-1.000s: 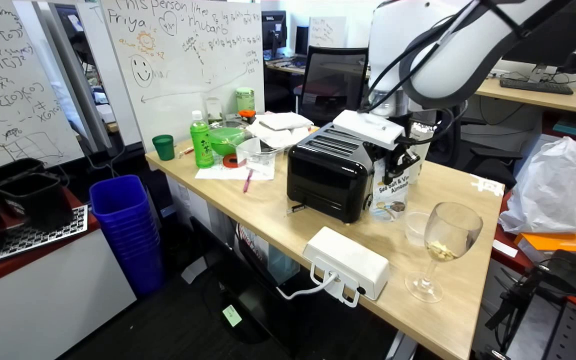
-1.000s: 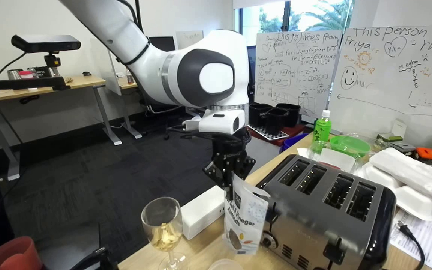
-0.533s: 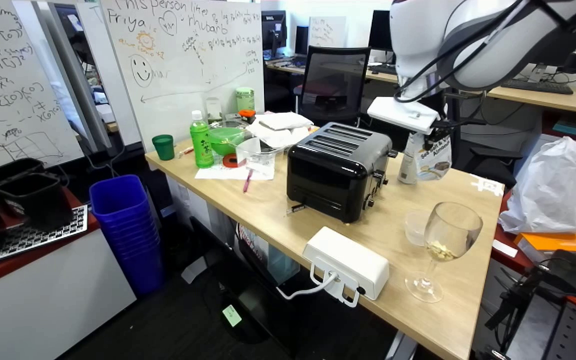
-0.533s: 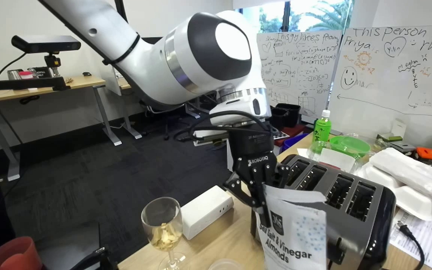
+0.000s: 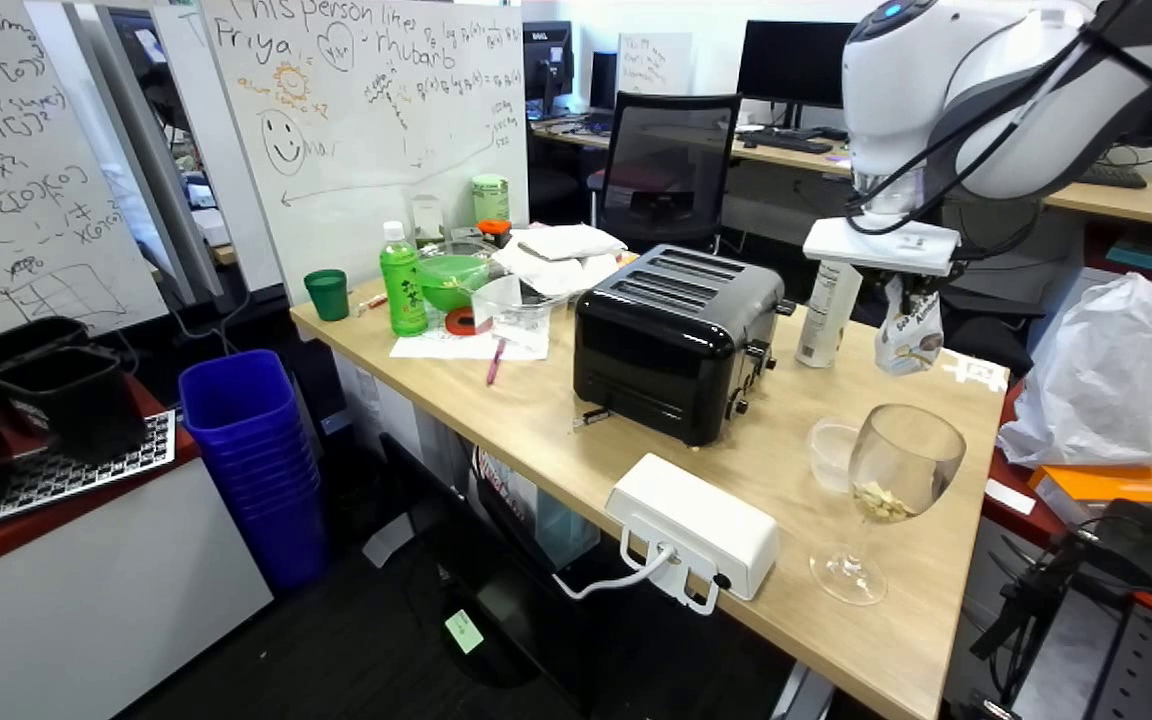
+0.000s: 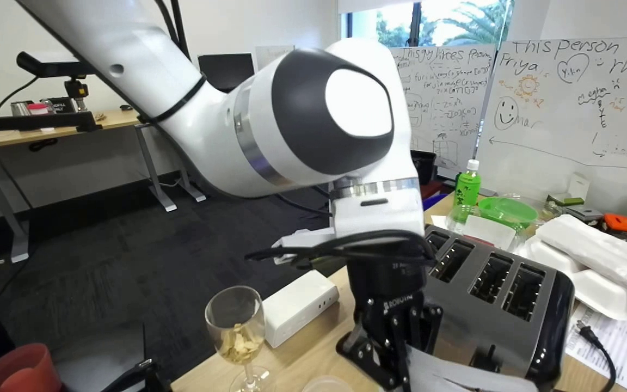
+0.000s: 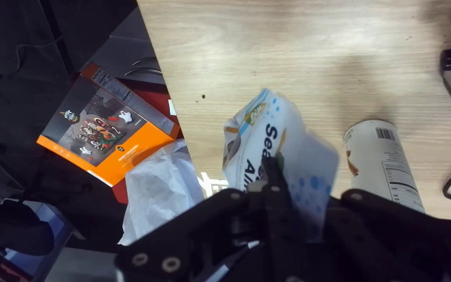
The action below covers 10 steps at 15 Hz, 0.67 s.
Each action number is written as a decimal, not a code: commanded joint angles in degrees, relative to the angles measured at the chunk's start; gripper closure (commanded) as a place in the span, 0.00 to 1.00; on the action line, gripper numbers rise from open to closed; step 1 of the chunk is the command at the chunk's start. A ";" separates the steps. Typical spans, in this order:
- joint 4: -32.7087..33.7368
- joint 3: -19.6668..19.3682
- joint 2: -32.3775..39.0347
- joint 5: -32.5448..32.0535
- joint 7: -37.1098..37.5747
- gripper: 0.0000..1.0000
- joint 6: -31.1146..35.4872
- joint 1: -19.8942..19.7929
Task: Move the bag backwards
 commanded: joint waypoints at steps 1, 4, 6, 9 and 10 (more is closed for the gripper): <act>-3.37 -1.16 -1.63 3.10 -14.61 1.00 5.34 -3.03; -5.34 -2.02 -1.72 6.19 -27.94 1.00 7.04 -5.86; -5.81 -2.85 -1.48 7.63 -36.53 1.00 6.13 -7.00; -5.20 -4.86 -1.02 8.36 -48.42 1.00 4.58 -8.26; -4.99 -5.45 -0.87 8.24 -51.70 1.00 4.16 -8.57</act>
